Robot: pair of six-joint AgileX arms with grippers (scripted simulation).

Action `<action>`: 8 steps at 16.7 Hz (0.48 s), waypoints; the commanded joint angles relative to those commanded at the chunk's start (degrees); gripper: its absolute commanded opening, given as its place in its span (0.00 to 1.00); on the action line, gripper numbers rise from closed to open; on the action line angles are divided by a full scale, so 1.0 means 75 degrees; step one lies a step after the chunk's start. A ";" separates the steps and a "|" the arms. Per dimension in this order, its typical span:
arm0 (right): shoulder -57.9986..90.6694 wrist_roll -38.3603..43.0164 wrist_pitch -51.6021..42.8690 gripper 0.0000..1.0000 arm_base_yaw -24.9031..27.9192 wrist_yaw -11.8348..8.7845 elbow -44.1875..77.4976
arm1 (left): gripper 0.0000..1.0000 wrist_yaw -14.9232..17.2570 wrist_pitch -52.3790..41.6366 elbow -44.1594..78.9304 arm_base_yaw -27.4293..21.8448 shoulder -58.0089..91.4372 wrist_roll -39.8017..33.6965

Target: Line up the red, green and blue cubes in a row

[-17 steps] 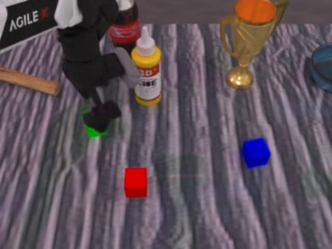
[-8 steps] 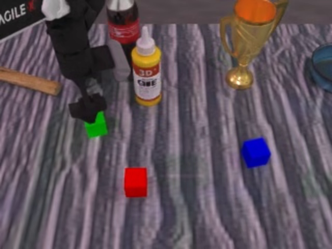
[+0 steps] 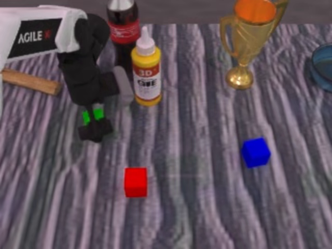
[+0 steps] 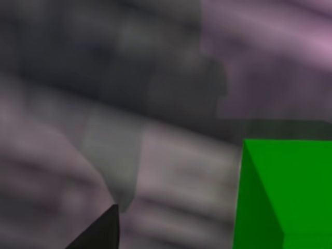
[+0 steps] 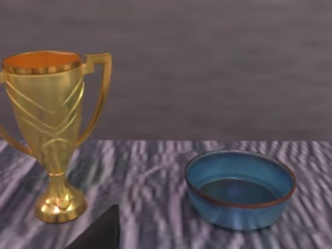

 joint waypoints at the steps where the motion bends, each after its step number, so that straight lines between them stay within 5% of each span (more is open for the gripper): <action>1: 0.0000 0.0000 0.0000 1.00 0.0000 0.0000 0.0000 | 1.00 0.0001 0.0201 -0.0141 0.0003 0.0089 0.0007; 6: 0.0000 0.0000 0.0000 1.00 0.0000 0.0000 0.0000 | 1.00 0.0002 0.0357 -0.0258 0.0006 0.0170 0.0014; 8: 0.0000 0.0000 0.0000 1.00 0.0000 0.0000 0.0000 | 0.85 0.0002 0.0357 -0.0258 0.0006 0.0170 0.0014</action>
